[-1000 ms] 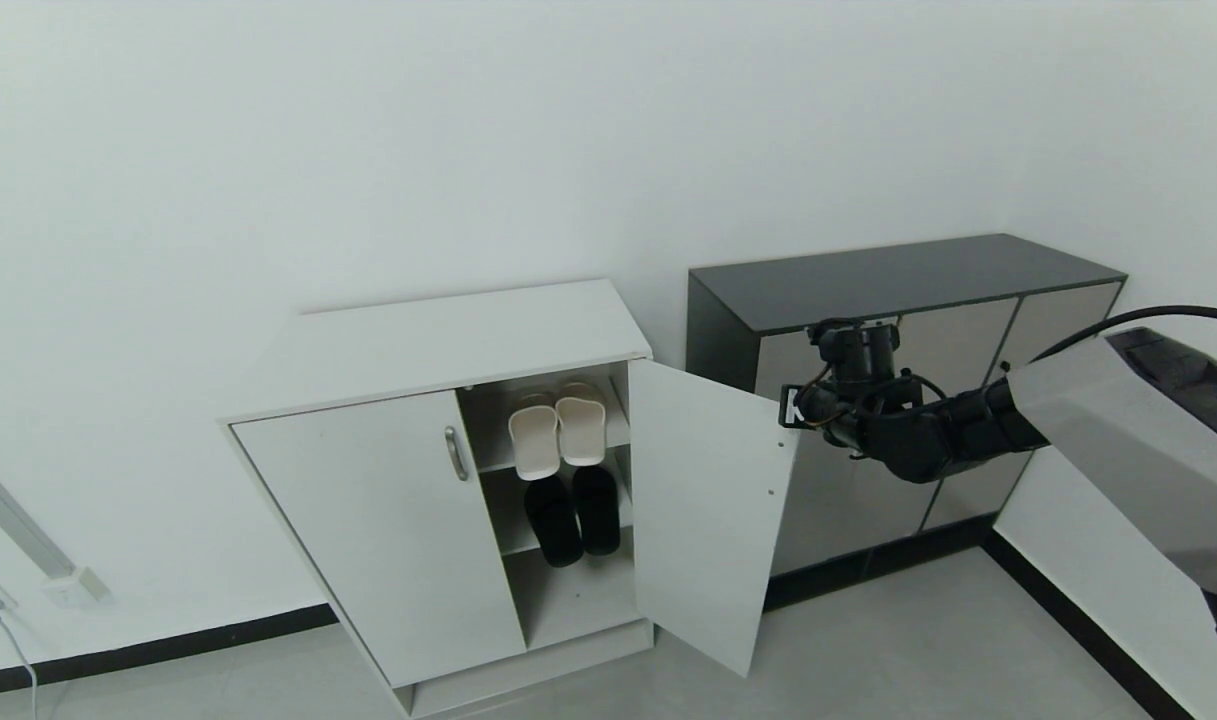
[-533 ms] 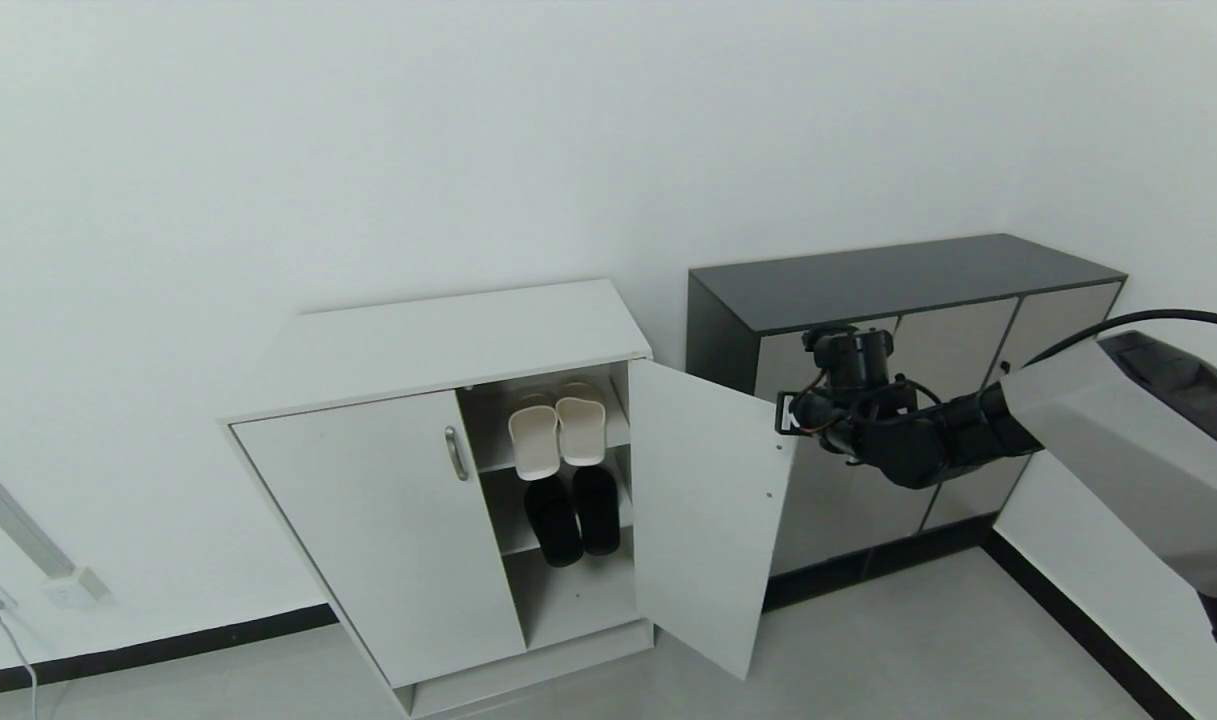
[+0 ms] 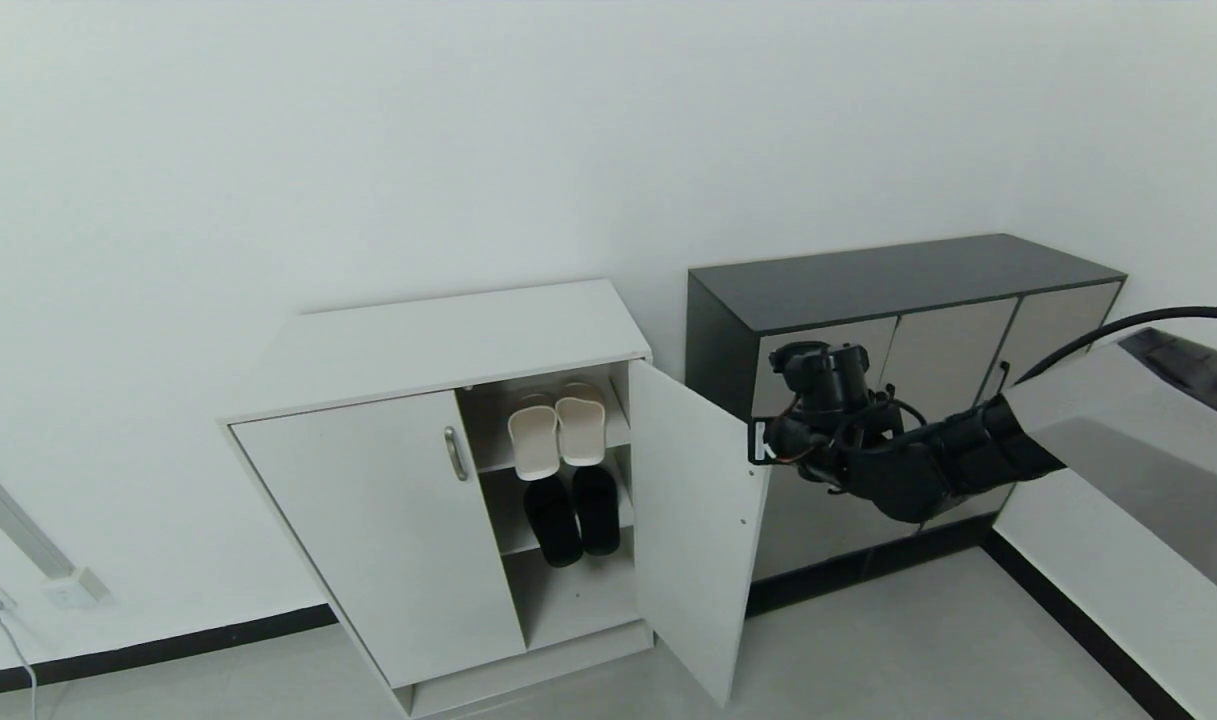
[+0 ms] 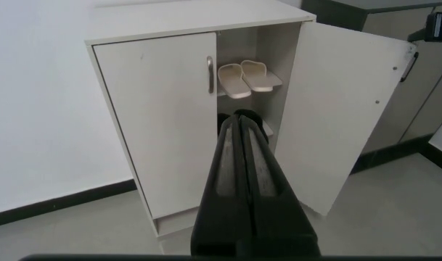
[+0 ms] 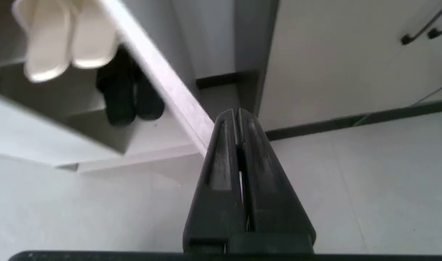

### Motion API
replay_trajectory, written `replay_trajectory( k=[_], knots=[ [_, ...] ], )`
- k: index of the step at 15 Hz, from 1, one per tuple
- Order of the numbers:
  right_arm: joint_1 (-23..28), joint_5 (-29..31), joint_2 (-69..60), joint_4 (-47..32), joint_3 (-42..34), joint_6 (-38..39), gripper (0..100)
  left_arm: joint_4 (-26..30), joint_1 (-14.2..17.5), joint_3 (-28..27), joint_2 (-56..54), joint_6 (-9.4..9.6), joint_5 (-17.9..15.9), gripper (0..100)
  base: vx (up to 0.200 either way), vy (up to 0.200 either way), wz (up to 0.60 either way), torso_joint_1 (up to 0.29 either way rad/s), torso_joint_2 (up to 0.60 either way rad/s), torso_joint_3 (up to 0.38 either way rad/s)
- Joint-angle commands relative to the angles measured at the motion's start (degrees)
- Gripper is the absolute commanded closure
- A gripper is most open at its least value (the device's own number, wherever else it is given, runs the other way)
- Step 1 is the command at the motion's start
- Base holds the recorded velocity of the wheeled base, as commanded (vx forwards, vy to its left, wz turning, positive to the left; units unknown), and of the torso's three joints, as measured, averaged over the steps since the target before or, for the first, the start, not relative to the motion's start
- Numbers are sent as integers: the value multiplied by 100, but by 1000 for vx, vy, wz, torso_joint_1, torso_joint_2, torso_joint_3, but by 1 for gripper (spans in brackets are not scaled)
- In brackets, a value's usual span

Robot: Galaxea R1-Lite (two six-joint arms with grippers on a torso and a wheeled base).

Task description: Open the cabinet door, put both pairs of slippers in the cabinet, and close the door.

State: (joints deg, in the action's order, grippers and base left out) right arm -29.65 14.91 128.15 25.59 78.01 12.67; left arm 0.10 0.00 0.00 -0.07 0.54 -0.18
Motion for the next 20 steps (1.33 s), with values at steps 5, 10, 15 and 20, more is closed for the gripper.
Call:
replay_trajectory(
  k=[5,10,15,20],
  knots=[
    [-1122,117,-695,728,-1103,-45,100,-1,0,0,7,-10,1,100,0,0,0,0,0,0],
    [-1052,3,-818,1150,-1429,-414,100,-1,0,0,7,-10,1,100,0,0,0,0,0,0],
    [-1105,-67,-800,1396,-1587,-599,100,-1,0,0,7,-1,1,100,0,0,120,0,0,0],
    [-1122,-76,-800,1396,-1604,-599,100,-1,0,0,7,-1,1,100,0,0,600,1,2,2]
  ],
)
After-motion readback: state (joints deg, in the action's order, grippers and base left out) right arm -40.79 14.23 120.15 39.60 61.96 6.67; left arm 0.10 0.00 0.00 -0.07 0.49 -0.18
